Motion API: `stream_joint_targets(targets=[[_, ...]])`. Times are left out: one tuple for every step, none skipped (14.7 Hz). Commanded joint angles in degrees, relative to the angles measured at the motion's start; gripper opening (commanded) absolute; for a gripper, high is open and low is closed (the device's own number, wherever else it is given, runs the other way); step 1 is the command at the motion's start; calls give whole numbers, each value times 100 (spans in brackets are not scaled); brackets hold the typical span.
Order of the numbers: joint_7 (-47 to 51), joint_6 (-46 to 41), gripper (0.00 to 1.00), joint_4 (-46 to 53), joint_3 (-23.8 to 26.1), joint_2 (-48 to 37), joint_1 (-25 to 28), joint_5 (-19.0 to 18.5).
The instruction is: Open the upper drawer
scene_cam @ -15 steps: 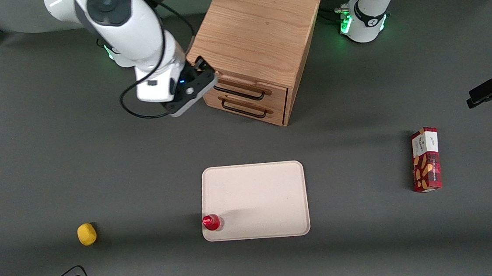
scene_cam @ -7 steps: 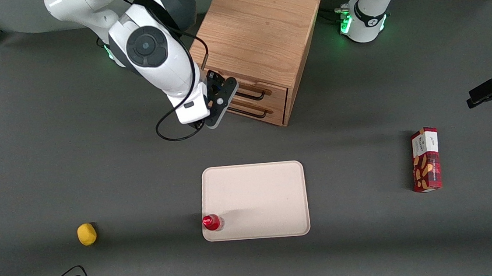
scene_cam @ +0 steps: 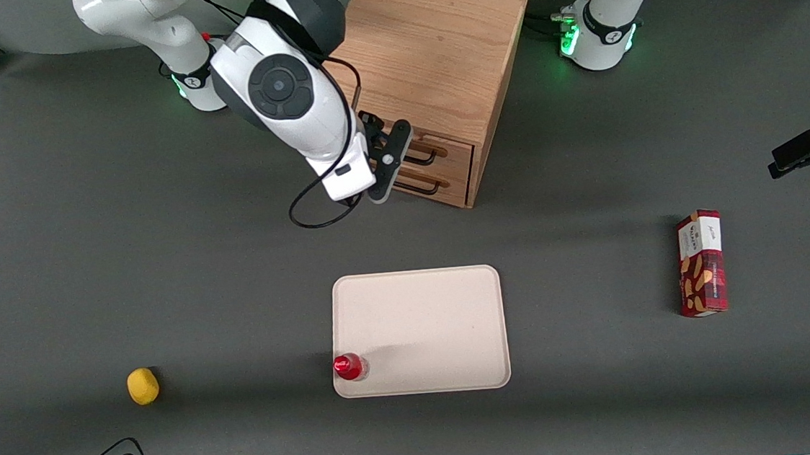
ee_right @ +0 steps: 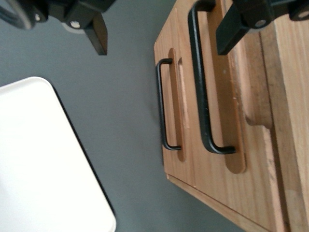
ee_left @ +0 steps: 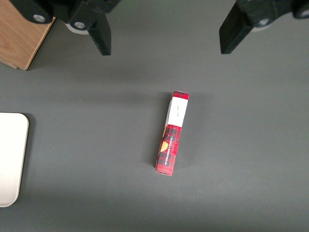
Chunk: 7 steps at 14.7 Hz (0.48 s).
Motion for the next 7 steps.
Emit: stream_joint_targets(targets=[[-174,-24,100,145,211,227,-74,73],[-174,-24,100,145,220,263,-65,73],[-182,-24,100,145,229,324,-65,73],[-174,-24,100,136,229,342,-65,64],[-174,-24,100,136,229,386,-65,56],[-174,-24,100,145,229,421,-65,56],[-174,-24,100,145,229,430,-65,56]])
